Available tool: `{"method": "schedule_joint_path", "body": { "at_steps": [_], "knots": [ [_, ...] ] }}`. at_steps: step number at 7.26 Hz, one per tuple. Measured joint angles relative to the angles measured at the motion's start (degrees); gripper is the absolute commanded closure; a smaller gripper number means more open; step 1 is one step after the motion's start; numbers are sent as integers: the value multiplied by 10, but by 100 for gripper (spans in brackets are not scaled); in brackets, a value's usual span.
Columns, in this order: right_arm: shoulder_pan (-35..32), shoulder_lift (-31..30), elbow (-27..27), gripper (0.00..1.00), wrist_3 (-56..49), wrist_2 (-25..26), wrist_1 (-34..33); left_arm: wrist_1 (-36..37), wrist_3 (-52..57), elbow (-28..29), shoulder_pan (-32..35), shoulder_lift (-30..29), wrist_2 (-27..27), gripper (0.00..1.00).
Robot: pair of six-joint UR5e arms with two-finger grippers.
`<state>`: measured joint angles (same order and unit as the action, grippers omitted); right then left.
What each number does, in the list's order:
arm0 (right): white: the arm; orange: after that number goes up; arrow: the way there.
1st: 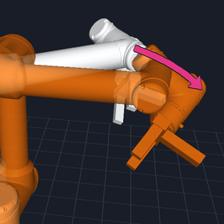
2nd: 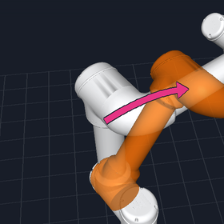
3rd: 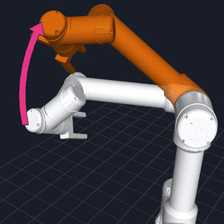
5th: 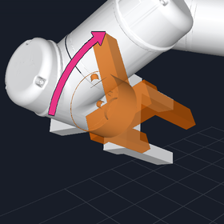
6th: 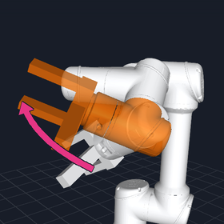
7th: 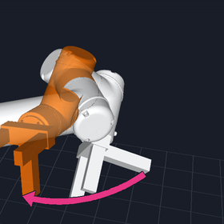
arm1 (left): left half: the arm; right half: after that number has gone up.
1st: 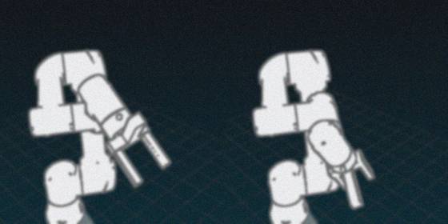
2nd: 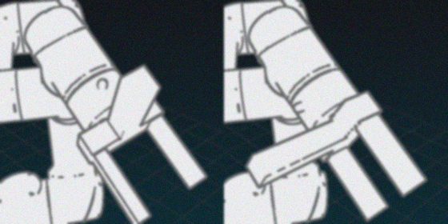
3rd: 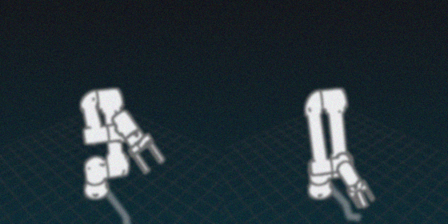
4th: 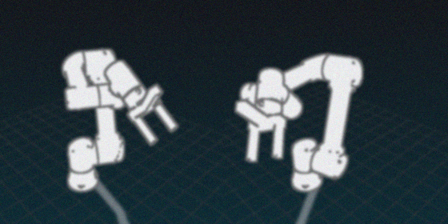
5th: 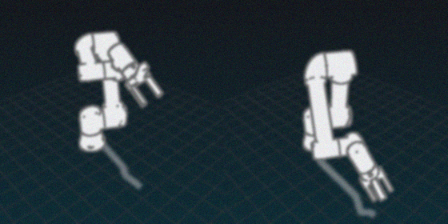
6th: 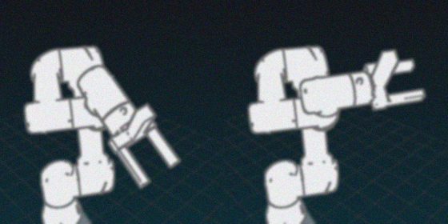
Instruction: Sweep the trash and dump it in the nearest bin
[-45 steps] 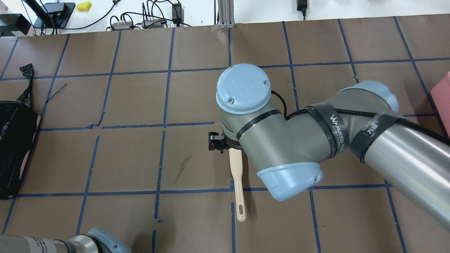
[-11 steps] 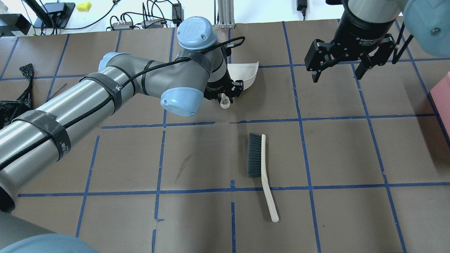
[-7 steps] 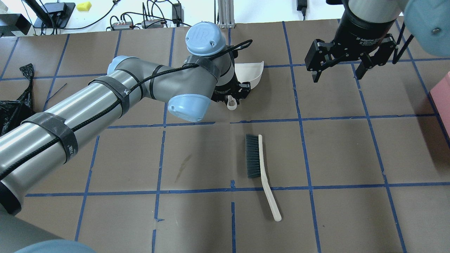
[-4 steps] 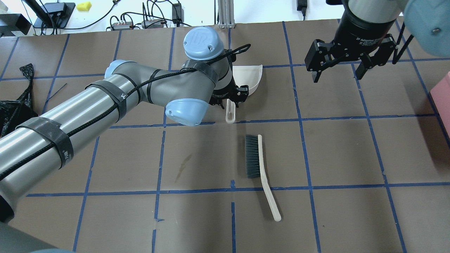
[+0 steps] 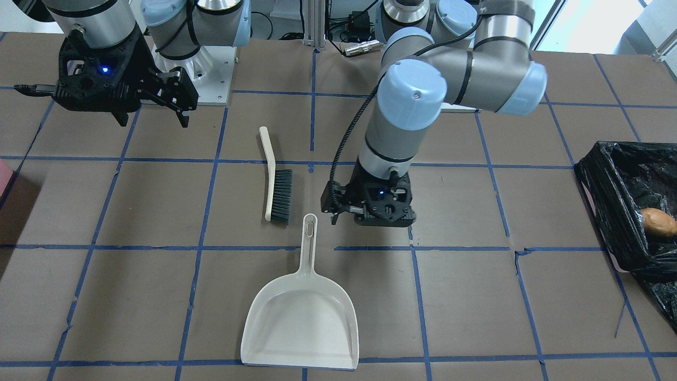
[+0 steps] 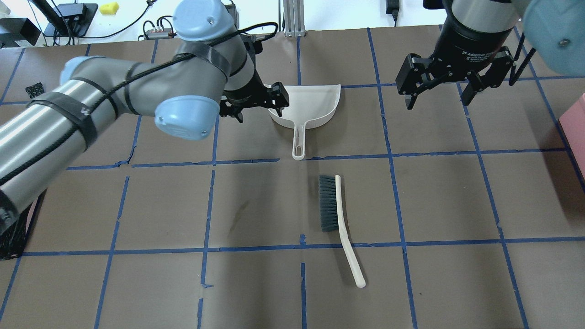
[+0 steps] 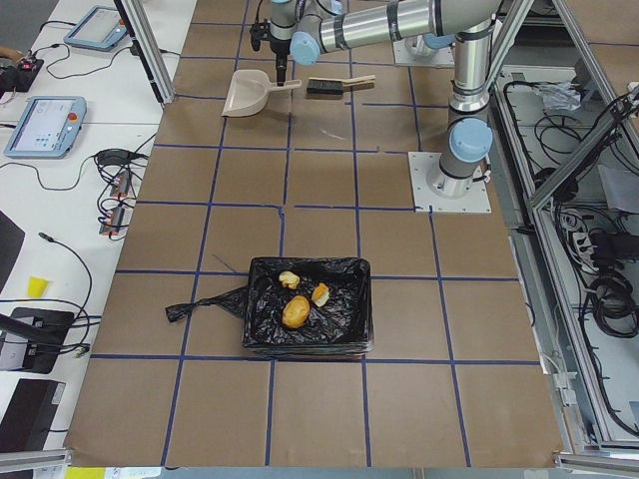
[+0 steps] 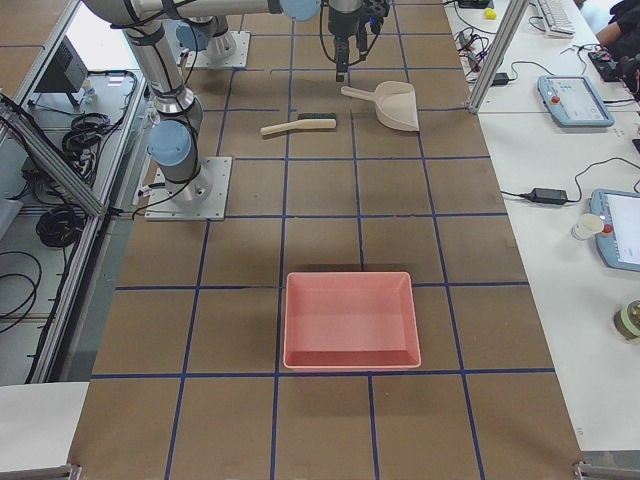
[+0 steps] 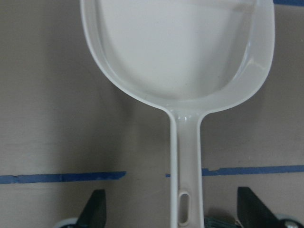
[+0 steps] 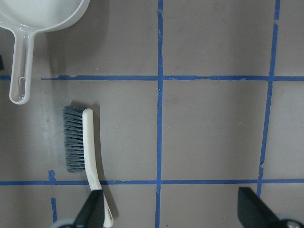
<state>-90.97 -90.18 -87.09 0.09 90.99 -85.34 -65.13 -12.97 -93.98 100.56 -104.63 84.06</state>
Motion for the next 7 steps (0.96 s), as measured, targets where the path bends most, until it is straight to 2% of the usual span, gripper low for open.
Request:
{"method": "schedule_joint_path", "body": {
  "at_steps": [2,4,6,7],
  "knots": [
    [0,0,0,0,0,-1,-1,-144,73,8,-61,86,11,0],
    [0,0,0,0,0,-1,-2,-276,129,47,-106,144,59,0],
    [0,-1,0,0,0,-1,-1,-381,152,113,-134,156,77,0],
    [0,-2,0,0,0,-1,-2,-392,154,119,-138,156,79,0]
  ]
}}
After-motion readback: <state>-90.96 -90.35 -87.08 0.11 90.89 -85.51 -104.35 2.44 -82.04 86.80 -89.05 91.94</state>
